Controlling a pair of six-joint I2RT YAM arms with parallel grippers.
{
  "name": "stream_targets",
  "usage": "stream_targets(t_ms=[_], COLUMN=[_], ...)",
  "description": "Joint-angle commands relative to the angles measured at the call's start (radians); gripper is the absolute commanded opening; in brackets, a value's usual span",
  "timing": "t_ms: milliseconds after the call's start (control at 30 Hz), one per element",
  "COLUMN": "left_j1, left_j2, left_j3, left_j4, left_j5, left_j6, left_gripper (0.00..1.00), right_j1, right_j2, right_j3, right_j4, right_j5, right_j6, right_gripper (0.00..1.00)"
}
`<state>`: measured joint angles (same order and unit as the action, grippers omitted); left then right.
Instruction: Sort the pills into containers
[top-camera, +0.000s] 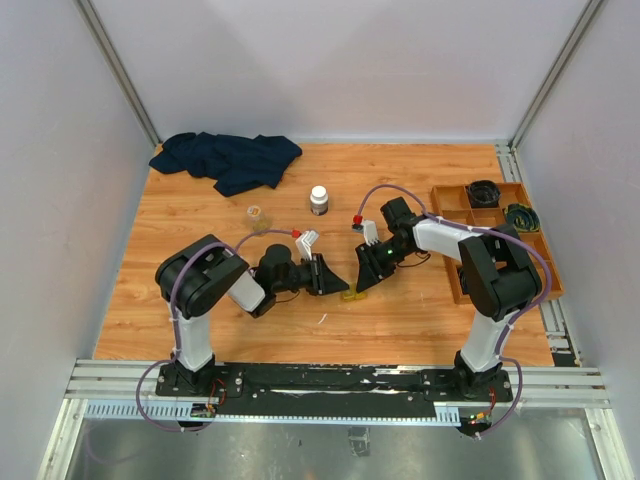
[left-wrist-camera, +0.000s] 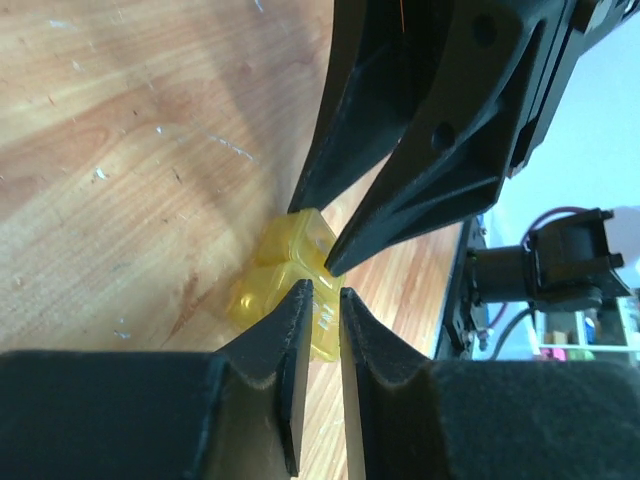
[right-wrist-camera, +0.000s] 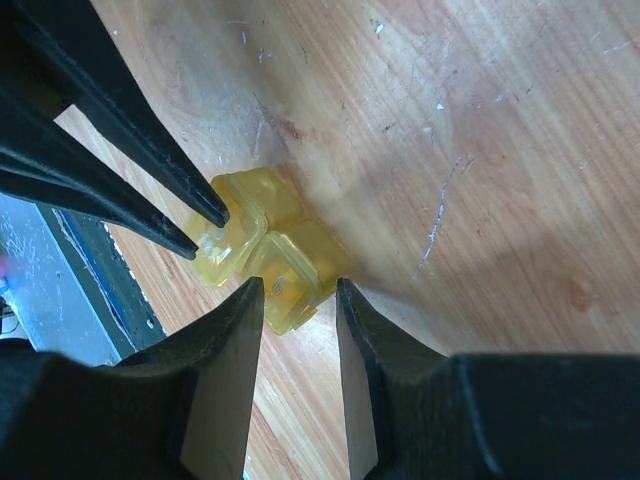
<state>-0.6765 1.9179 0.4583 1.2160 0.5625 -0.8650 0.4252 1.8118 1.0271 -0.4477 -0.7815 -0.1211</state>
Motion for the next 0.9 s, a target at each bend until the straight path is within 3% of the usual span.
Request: stream_targets(t_ms=[0, 367, 500, 867], left_j1=[-0.025, -0.100, -0.132, -0.179], left_j2=[-0.098, -0.210, -0.261, -0.259], left_j3=[0.046, 0.133, 0.132, 0.139], left_j4=[-0.236, -0.551, -0.617, -0.700], left_j5=[-0.104, -0.226, -0.266, -0.375], left_j6=[0.151, 0.330, 0.357, 0.374], left_gripper=[0.19, 0.08, 0.04, 0.02], right_j1=[0.018, 0.018, 0.018, 0.020], right_j2=[0.035, 0.035, 0.037, 0.037], right_j3=[0.007, 0.008, 0.009, 0.010], right_j4=[-0.025, -0.030, -0.031, -0.031], right_j5=[0.088, 0.085, 0.082, 0.086], right_j6=[-0.029, -0.031, -0.032, -0.035], right_gripper=[0.35, 0.35, 0.35, 0.36])
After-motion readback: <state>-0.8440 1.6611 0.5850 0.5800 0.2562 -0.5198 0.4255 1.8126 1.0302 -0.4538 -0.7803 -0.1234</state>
